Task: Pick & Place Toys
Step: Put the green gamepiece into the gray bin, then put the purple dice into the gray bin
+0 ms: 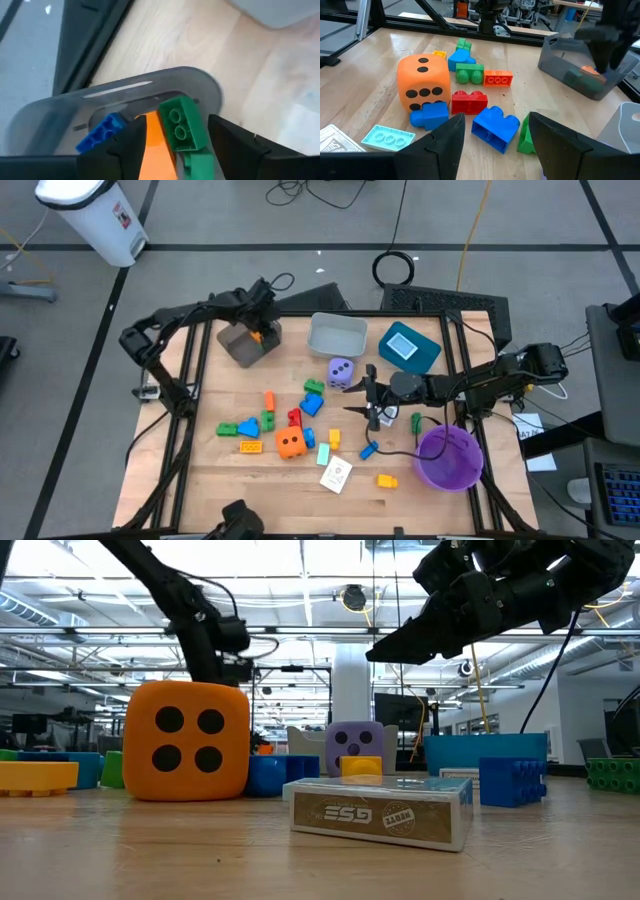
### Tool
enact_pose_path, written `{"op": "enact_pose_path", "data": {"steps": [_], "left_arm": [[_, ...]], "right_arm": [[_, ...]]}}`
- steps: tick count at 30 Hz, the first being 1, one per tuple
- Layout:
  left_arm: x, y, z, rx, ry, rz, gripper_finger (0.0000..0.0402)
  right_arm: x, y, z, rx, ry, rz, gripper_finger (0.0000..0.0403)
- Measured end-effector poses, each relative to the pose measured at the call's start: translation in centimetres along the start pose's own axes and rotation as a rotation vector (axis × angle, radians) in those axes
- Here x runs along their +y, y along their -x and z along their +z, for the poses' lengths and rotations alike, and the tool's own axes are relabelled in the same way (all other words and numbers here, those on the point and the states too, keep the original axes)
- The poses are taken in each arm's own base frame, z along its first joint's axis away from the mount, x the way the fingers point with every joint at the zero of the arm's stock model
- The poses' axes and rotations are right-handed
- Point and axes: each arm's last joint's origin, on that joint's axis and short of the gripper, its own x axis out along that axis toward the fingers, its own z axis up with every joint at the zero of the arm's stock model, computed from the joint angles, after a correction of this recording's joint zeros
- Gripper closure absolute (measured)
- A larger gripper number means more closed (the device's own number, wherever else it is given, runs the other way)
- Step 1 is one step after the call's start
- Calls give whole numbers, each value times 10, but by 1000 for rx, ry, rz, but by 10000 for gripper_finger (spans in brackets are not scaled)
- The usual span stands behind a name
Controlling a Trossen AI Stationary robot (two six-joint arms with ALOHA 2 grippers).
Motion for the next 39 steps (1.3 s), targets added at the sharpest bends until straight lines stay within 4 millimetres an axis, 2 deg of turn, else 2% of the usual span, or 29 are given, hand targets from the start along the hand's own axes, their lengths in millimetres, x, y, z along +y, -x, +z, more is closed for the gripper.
{"op": "enact_pose_path", "data": {"steps": [9, 15, 19, 22, 28, 31, 35, 39], "left_arm": [[-6, 63, 2, -187, 21, 13, 172], [-15, 101, 1, -372, -35, -127, 172], [-23, 115, 0, -471, -79, -261, 172], [-37, 106, -3, -522, -113, -351, 172], [-80, 61, -20, -630, -155, -464, 172], [-104, 45, -31, -716, -152, -501, 172], [-133, 37, -45, -824, -141, -459, 172], [-158, 39, -53, -908, -132, -432, 172]], "right_arm": [[0, 0, 0, 0, 2, 0, 190], [0, 0, 0, -2, 2, 0, 190], [0, 0, 2, -21, -9, -2, 190], [0, 0, 3, -34, -33, -3, 190], [0, 0, 4, -46, -67, -4, 190], [-1, 0, 4, -45, -97, -20, 190], [-7, -1, 5, -31, -162, -117, 190], [-20, -8, 22, 71, -165, -155, 190]]}}
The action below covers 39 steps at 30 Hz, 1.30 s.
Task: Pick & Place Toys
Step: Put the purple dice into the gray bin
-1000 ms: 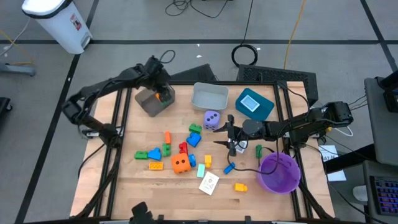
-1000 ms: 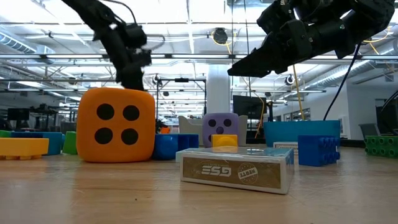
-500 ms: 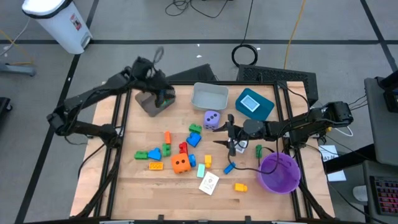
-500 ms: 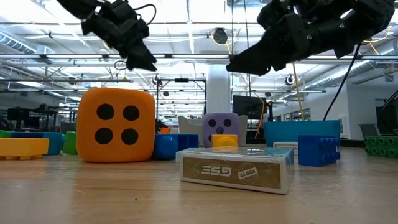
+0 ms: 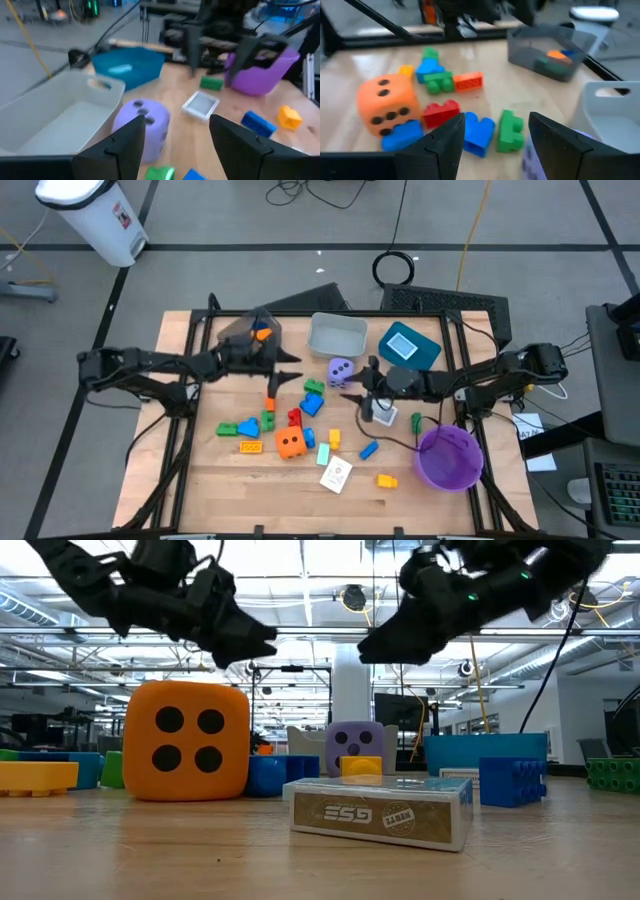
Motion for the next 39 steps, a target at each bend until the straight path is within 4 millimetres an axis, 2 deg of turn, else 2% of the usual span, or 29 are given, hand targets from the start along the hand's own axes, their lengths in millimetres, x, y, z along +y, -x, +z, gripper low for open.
{"op": "enact_pose_path", "data": {"steps": [4, 8, 11, 14, 16, 27, 33, 39], "left_arm": [[-17, -2, -1, -14, -10, -1, 172], [-27, -3, -1, -19, -21, -12, 172], [-29, -3, -1, -18, -31, -16, 172], [-30, -3, -1, -18, -34, -17, 172], [-29, -3, -1, -16, -34, -16, 172], [-29, -3, -4, 17, -55, -14, 172], [-29, -3, -6, 29, -57, -15, 172], [-29, -3, -5, 28, -58, -15, 172]], "right_arm": [[-13, -9, 28, 201, 59, -54, 190], [-34, -26, 47, 398, 94, -54, 190], [-49, -45, 47, 519, 124, 23, 190], [-61, -61, 45, 551, 224, 44, 190], [-69, -64, 48, 547, 230, 33, 190], [-99, -54, 56, 521, 85, -23, 179], [-104, -50, 52, 542, -55, 90, 134], [-99, -51, 53, 533, 31, 128, 79]]}}
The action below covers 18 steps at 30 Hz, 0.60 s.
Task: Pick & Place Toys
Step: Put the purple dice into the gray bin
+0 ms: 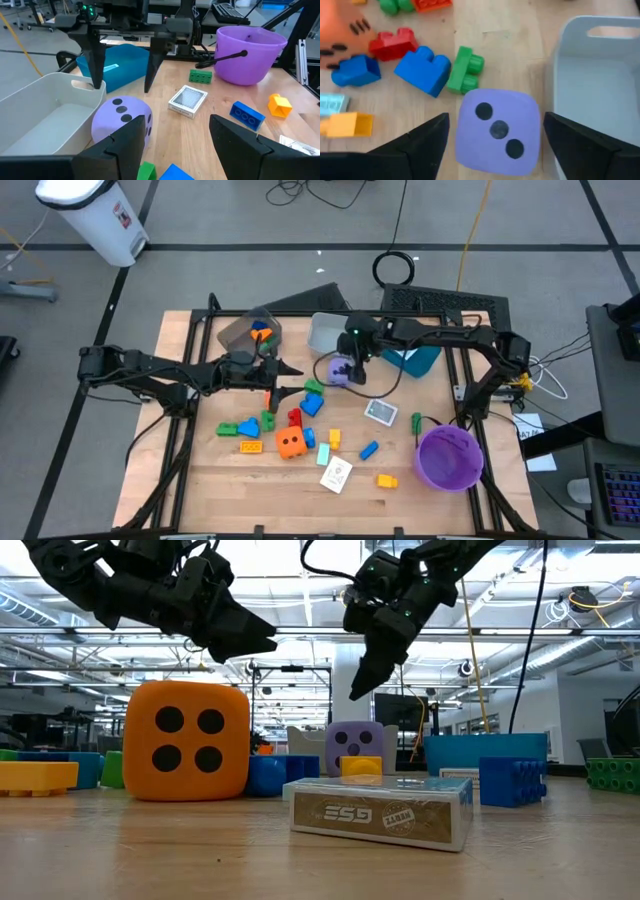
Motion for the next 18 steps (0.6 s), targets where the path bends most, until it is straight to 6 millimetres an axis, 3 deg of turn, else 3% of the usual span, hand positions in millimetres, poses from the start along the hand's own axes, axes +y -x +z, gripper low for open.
{"op": "enact_pose_path", "data": {"steps": [9, 18], "left_arm": [[0, 0, 0, 0, 1, 0, 172], [0, 0, 0, 5, 3, 0, 172]], "right_arm": [[7, -17, 0, 39, 104, -89, 17], [5, -38, -9, 100, 53, -61, 4]]}}
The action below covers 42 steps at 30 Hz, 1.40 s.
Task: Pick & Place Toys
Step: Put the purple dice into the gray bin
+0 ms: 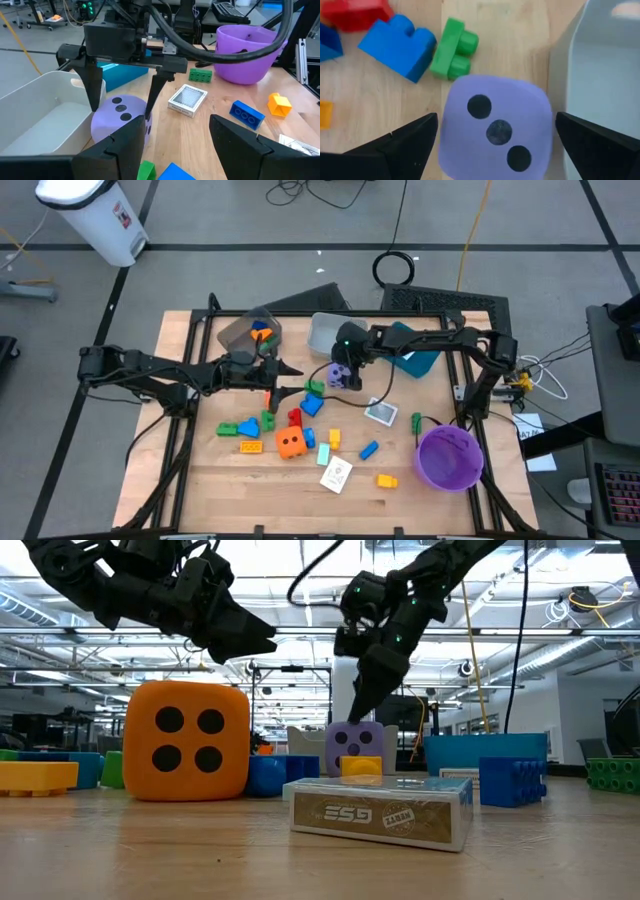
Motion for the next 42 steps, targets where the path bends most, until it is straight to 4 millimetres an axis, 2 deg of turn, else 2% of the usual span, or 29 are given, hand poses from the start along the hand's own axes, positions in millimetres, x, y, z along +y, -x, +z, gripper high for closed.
{"op": "enact_pose_path", "data": {"steps": [6, 15, 26, 36, 39, 42], "left_arm": [[0, 0, 0, 3, 7, 0, 172], [0, 0, 0, 5, 6, 0, 172], [0, 0, 0, 5, 6, 0, 172], [0, 0, -1, 5, 5, 0, 172], [0, 0, -1, 5, 5, 1, 172], [0, 0, 0, 4, 5, 1, 172]], "right_arm": [[-1, -13, -3, 28, -20, 0, 3], [-2, -16, -9, 66, -23, -63, 5], [0, -13, -7, 50, -22, -66, 54], [19, 14, 6, -47, 16, -62, 59], [20, 32, 14, -100, 16, -71, 59], [13, 50, 23, -159, 3, -133, 60]]}}
